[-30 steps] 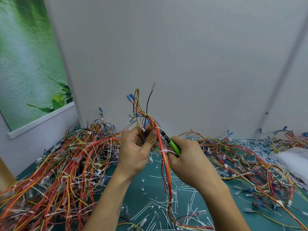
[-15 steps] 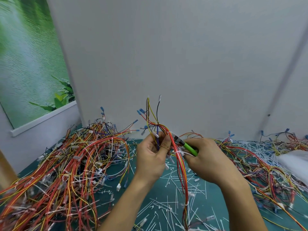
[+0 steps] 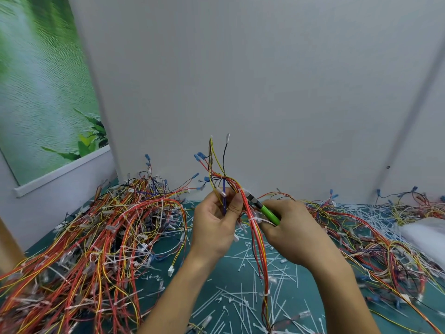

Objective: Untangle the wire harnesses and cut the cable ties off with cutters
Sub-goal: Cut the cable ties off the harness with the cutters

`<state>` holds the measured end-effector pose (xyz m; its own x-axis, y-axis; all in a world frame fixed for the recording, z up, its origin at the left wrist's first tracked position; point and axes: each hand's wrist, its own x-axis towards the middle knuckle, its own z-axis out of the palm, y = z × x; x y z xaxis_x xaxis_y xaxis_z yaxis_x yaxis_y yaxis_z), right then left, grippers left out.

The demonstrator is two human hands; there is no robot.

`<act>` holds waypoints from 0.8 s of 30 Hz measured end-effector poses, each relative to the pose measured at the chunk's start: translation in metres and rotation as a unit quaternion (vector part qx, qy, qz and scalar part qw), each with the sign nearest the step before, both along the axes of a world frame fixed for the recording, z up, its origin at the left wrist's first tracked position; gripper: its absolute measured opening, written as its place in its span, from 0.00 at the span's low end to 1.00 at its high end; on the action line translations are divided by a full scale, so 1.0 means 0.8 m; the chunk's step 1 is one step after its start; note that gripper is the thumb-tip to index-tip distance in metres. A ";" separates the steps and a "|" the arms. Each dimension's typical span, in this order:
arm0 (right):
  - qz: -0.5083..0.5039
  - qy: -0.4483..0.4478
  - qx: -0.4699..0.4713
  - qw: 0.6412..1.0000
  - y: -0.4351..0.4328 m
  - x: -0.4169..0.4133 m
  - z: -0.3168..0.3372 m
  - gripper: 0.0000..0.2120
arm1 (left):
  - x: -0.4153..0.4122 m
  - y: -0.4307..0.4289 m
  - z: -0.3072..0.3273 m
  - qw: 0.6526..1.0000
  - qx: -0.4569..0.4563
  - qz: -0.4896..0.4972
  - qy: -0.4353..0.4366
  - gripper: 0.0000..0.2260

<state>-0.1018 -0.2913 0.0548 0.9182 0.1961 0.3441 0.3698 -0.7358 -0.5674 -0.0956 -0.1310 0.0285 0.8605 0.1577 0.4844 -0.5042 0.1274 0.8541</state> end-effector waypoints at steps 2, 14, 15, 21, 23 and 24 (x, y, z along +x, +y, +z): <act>0.012 0.008 0.005 1.000 0.002 -0.001 0.000 0.08 | 0.001 0.002 0.001 1.000 0.004 0.001 -0.005 0.03; 0.009 0.013 -0.006 1.000 0.014 -0.008 0.004 0.10 | 0.005 0.014 0.002 0.999 0.044 0.001 -0.032 0.03; 0.009 0.011 -0.006 1.000 0.014 -0.009 0.005 0.10 | 0.006 0.013 0.001 0.998 0.043 0.001 -0.035 0.03; 0.019 0.010 0.014 1.000 0.019 -0.009 0.003 0.10 | 0.009 0.018 0.002 0.997 0.057 0.011 -0.060 0.05; 0.023 0.015 0.019 0.999 0.021 -0.008 0.001 0.10 | 0.010 0.022 0.002 0.995 0.069 0.015 -0.071 0.06; 0.023 0.016 0.023 0.999 0.022 -0.008 0.001 0.10 | 0.010 0.024 0.003 0.994 0.075 0.017 -0.075 0.06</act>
